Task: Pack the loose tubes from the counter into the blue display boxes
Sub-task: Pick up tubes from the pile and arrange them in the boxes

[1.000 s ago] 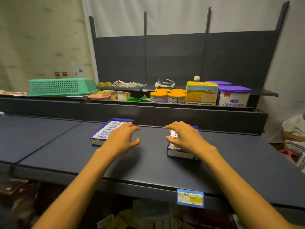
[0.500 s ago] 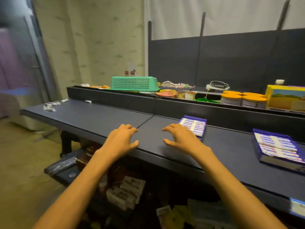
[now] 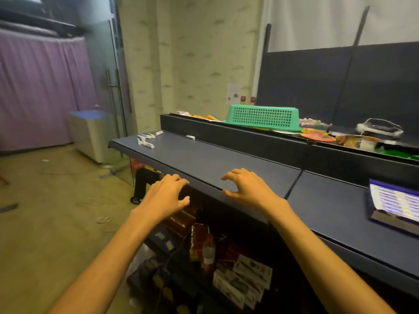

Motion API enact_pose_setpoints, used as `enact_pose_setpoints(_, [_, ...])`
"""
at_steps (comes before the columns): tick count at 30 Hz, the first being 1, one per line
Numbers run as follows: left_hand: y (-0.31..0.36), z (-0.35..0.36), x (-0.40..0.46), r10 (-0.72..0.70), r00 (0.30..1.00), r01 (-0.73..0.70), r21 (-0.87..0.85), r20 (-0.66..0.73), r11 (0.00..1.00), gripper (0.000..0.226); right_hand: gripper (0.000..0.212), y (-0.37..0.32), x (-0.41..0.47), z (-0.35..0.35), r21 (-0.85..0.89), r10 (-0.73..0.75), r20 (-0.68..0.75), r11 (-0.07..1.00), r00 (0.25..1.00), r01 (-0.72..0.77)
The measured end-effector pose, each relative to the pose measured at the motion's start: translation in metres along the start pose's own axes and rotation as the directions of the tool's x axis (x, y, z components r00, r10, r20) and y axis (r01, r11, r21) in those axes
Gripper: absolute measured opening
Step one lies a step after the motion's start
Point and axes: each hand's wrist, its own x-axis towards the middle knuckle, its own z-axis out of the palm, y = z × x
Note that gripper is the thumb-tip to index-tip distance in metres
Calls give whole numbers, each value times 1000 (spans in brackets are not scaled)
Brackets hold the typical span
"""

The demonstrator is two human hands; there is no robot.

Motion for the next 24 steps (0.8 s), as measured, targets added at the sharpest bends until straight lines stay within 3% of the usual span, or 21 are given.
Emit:
enact_pose_setpoints(8, [-126, 16, 52, -66, 998, 66, 17, -5, 998, 50, 44, -41, 135, 52, 15, -69, -12, 997, 998, 69])
enact_pose_setpoints(24, [-321, 51, 211, -26, 1000, 26, 13, 17, 1000, 53, 44, -79, 362, 120, 24, 3, 13, 1000, 1000, -3])
